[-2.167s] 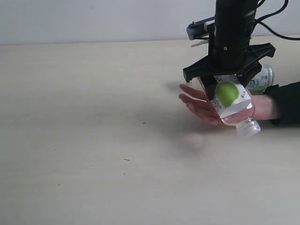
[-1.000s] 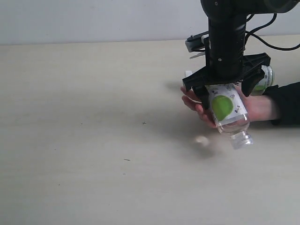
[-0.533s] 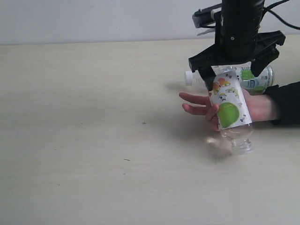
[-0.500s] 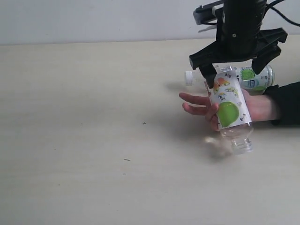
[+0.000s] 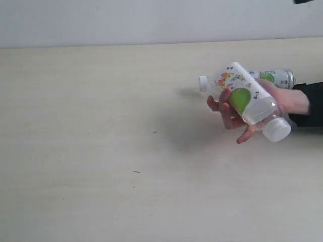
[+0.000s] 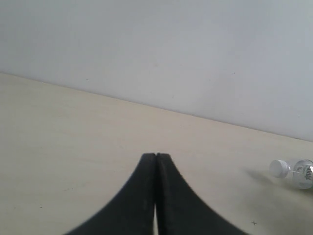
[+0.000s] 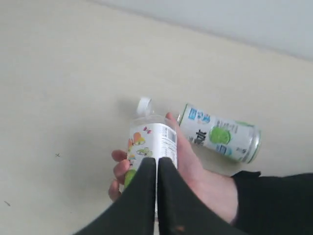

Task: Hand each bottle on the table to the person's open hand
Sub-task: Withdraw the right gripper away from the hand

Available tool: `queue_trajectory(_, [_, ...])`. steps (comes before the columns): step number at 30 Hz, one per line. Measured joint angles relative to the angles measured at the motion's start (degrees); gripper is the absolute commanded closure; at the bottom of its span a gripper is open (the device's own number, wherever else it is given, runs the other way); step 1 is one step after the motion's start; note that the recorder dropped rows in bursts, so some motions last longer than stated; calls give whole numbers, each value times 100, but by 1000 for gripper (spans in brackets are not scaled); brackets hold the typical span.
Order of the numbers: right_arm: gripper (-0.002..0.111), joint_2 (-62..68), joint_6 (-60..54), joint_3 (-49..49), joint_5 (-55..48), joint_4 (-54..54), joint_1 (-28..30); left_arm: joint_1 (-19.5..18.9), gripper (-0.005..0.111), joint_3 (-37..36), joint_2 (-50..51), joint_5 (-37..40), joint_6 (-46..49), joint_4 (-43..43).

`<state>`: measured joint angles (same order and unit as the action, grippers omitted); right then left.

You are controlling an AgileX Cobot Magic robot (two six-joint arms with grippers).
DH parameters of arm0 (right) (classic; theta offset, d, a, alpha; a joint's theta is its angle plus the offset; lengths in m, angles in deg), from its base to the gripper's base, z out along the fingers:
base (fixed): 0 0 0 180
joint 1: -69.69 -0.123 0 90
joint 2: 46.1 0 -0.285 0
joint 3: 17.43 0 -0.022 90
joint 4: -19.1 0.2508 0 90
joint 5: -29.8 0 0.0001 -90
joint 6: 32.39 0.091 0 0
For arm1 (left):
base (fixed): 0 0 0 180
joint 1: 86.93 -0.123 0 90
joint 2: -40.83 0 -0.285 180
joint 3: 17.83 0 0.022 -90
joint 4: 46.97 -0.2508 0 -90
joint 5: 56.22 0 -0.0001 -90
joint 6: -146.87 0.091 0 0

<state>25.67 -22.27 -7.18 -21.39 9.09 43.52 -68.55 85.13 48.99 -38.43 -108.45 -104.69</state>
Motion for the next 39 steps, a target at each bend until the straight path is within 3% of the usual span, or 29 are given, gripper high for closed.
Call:
queue_trajectory(7, [108,-3128,-831,2037,849,-92,0,0,107,0,0,0,0,0])
queue_trajectory(16, [108,-6151,-774,3911,983,-499,0,0,107,0,0,0,0,0])
queue_trajectory(39, [108,-6381,-551,4285,1426,-605,0,0,107,0,0,9,10,0])
